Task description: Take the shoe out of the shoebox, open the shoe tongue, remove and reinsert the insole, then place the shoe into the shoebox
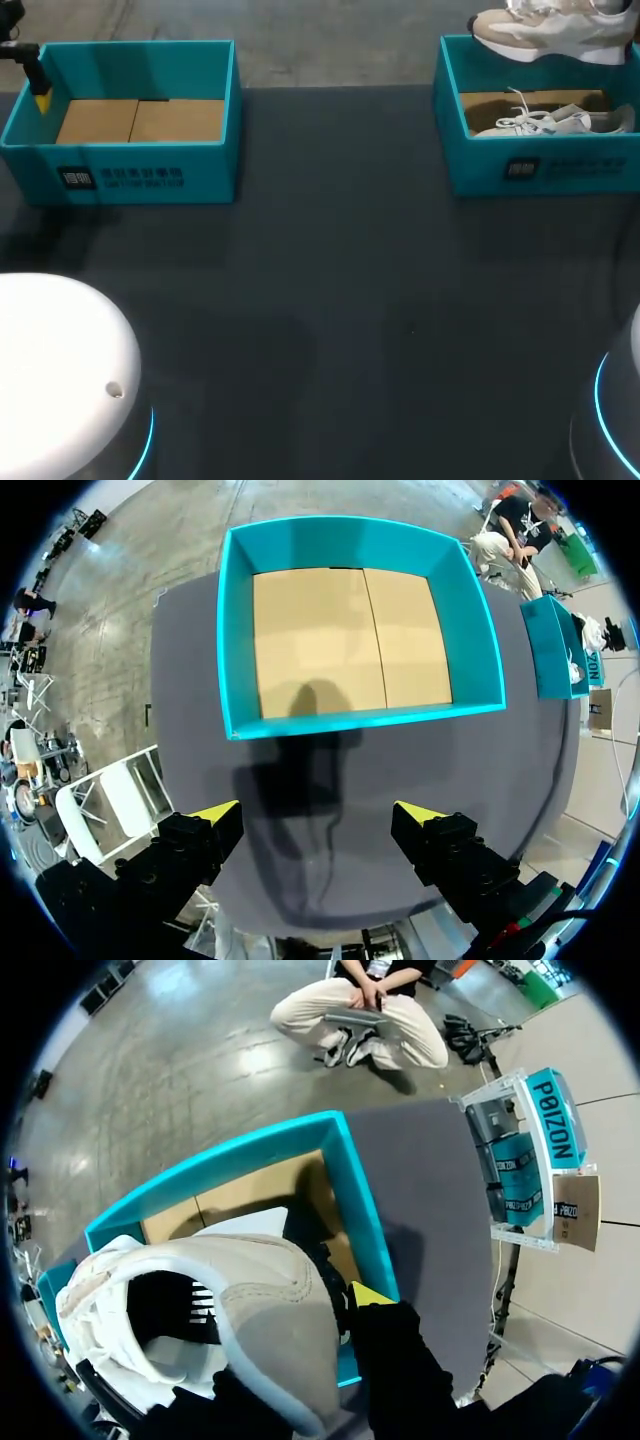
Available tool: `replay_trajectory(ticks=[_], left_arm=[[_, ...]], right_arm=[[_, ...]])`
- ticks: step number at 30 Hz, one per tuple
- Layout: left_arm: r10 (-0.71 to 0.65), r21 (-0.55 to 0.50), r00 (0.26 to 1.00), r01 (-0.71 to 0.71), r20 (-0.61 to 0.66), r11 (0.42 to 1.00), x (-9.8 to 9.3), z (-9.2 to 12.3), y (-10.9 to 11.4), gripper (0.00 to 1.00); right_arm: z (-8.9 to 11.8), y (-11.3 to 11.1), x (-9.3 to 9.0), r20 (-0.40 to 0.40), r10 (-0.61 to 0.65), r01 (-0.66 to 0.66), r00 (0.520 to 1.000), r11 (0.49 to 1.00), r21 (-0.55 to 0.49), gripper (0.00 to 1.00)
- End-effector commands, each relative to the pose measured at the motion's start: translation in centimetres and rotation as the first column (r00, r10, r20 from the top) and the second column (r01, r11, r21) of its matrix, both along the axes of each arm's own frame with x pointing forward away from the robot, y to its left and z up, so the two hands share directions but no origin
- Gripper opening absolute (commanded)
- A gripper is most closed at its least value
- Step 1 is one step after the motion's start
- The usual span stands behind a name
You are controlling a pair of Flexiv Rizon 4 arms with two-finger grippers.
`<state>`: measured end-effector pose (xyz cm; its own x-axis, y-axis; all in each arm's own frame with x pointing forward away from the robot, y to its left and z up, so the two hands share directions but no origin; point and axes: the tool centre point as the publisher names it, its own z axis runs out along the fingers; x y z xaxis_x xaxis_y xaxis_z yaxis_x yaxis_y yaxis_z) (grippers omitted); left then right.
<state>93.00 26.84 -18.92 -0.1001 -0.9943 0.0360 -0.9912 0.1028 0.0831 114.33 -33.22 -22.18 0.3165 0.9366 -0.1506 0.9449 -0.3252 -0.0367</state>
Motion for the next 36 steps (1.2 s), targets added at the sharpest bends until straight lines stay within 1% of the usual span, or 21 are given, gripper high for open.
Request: replay_trajectory(ticks=[1,3,5,7,11,16,17,23,28,32,36], left_arm=[[0.0,0.003,1.0,0.0,-0.001,1.0,-0.1,0.1,0.0,1.0],[0.0,0.003,1.0,0.0,-0.001,1.0,-0.1,0.1,0.0,1.0],[0.0,0.003,1.0,0.0,-0.001,1.0,-0.1,0.1,0.0,1.0],[0.0,0.003,1.0,0.0,-0.001,1.0,-0.1,0.1,0.0,1.0],[0.0,0.003,1.0,0.0,-0.001,1.0,-0.1,0.1,0.0,1.0],[0.0,0.003,1.0,0.0,-0.001,1.0,-0.1,0.1,0.0,1.0],[0.0,0.003,1.0,0.0,-0.001,1.0,-0.1,0.1,0.0,1.0],[0.0,0.003,1.0,0.0,-0.001,1.0,-0.1,0.1,0.0,1.0],[0.0,0.003,1.0,0.0,-0.001,1.0,-0.1,0.1,0.0,1.0],[0.0,0.003,1.0,0.0,-0.001,1.0,-0.1,0.1,0.0,1.0],[0.0,0.003,1.0,0.0,-0.001,1.0,-0.1,0.1,0.0,1.0]], right_arm=[[0.0,0.2,-0.7,0.063,0.008,-0.007,0.998,1.0,-0.018,0.0],[0.0,0.2,-0.7,0.063,0.008,-0.007,0.998,1.0,-0.018,0.0],[0.1,0.5,-1.1,0.108,-0.02,0.025,0.994,0.999,-0.048,0.0],[0.0,0.7,-1.3,0.127,-0.038,0.047,0.991,0.996,-0.074,0.0],[-0.4,0.8,-1.3,0.157,-0.064,0.078,0.986,0.993,-0.087,0.0],[-0.6,0.9,-1.5,0.231,-0.046,0.066,0.972,0.994,-0.082,0.0],[-0.7,0.9,-1.5,0.231,-0.052,0.075,0.972,0.993,-0.093,0.0],[-1.5,0.7,-1.8,0.258,-0.057,0.08,0.965,0.994,-0.077,0.0],[-1.4,1.7,-2.2,0.286,-0.001,0.029,0.958,0.995,-0.096,0.0],[-1.6,2.4,-1.9,0.284,0.042,-0.01,0.958,0.994,-0.111,0.0],[-1.8,2.6,-1.7,0.277,0.049,-0.02,0.96,0.994,-0.106,0.0]])
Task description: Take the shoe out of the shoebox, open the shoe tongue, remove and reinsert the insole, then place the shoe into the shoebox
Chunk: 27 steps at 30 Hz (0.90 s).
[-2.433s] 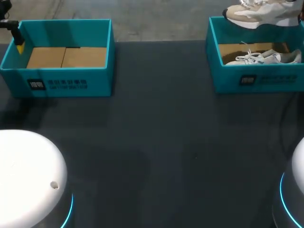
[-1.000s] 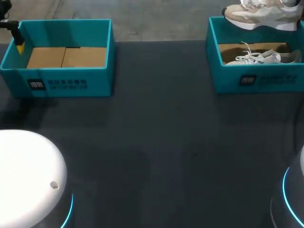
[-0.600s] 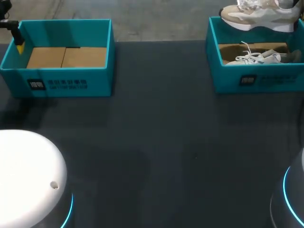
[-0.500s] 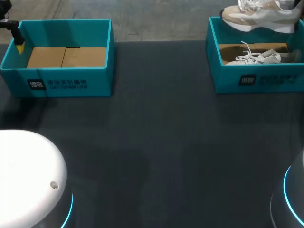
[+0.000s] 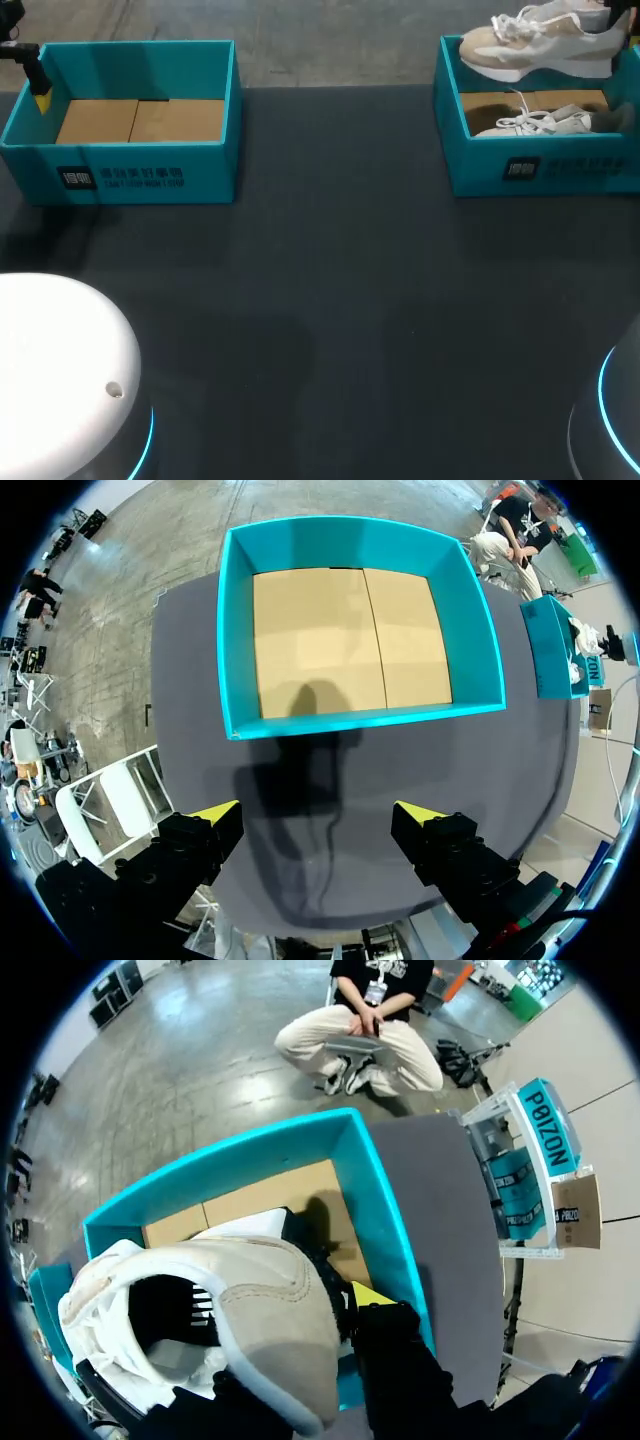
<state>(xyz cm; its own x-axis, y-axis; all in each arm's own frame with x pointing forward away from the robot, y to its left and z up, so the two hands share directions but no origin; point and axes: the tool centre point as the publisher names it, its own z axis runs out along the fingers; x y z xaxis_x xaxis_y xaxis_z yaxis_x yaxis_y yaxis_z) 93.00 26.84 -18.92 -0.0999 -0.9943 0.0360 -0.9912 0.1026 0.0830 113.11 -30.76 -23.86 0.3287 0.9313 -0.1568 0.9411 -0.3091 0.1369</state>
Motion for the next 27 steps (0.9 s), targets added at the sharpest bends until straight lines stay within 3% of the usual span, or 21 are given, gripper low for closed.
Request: replay_trajectory(ticks=[1,27], left_arm=[[0.0,0.003,1.0,0.0,-0.001,1.0,-0.1,0.1,0.0,1.0],[0.0,0.003,1.0,0.0,-0.001,1.0,-0.1,0.1,0.0,1.0]], right_arm=[[-0.2,0.2,-0.4,0.119,0.029,-0.024,0.992,0.999,-0.041,0.0],[-1.4,-0.4,1.0,0.109,0.037,-0.033,0.993,0.999,-0.038,0.0]])
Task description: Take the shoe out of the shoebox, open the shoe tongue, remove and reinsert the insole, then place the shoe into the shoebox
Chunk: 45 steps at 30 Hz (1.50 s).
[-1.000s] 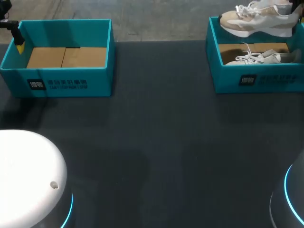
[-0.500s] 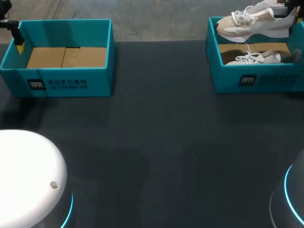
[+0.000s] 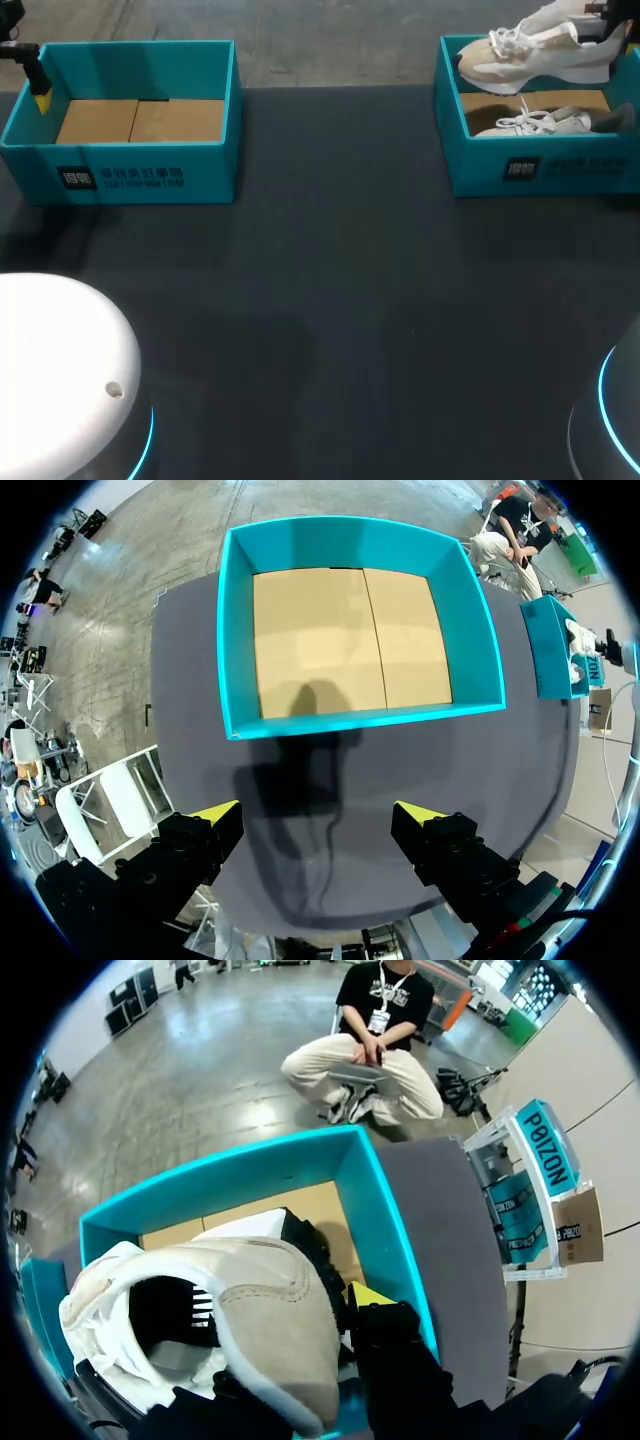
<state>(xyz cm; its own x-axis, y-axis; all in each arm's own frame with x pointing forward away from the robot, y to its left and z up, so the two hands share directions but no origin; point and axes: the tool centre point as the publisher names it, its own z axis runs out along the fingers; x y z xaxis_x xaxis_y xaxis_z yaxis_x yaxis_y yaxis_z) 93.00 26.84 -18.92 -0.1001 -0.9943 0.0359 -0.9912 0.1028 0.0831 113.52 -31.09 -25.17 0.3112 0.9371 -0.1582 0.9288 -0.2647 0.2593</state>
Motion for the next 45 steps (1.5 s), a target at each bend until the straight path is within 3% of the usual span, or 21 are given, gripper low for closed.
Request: replay_trajectory(ticks=[1,23,38,45], left_arm=[[0.0,0.003,1.0,0.0,-0.001,1.0,-0.1,0.1,0.0,1.0],[0.0,0.003,1.0,0.0,-0.001,1.0,-0.1,0.1,0.0,1.0],[0.0,0.003,1.0,0.0,-0.001,1.0,-0.1,0.1,0.0,1.0],[0.0,0.003,1.0,0.0,-0.001,1.0,-0.1,0.1,0.0,1.0]], right_arm=[[-0.1,-0.1,0.6,-0.009,-0.004,0.004,1.0,1.0,0.007,0.0],[-0.6,-0.5,3.4,-0.018,-0.028,0.029,0.999,1.0,0.005,0.0],[1.1,-0.7,3.8,0.009,-0.028,0.028,1.0,1.0,-0.005,0.0],[-0.1,-0.5,4.3,0.0,-0.029,0.029,1.0,1.0,0.006,0.0]])
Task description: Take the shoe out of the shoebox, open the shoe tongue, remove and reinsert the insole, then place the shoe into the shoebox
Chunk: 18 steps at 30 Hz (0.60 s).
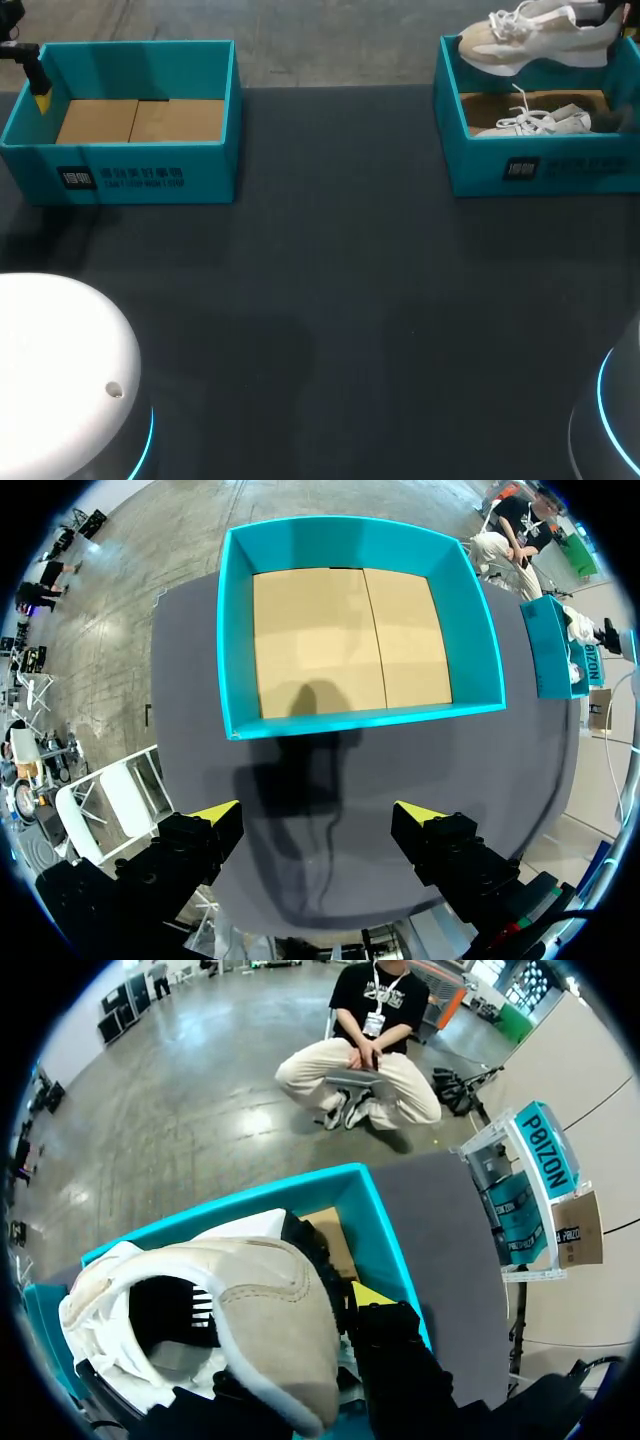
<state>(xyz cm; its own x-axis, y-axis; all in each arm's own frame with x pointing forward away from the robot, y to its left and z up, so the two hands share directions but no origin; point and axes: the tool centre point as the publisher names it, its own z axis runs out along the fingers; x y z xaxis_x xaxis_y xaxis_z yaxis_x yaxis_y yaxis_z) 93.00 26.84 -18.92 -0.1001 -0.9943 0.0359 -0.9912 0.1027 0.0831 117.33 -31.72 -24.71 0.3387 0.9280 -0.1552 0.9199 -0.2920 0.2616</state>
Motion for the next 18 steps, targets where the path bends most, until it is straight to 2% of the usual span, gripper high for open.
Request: replay_trajectory(ticks=[1,18], left_arm=[[0.0,0.003,1.0,0.0,-0.001,1.0,-0.1,0.1,0.0,1.0],[0.0,0.003,1.0,0.0,-0.001,1.0,-0.1,0.1,0.0,1.0]], right_arm=[[-0.6,0.2,0.6,-0.004,0.002,-0.002,1.0,1.0,0.005,0.0],[-2.4,0.1,1.2,-0.034,-0.014,0.014,0.999,1.0,0.003,0.0]])
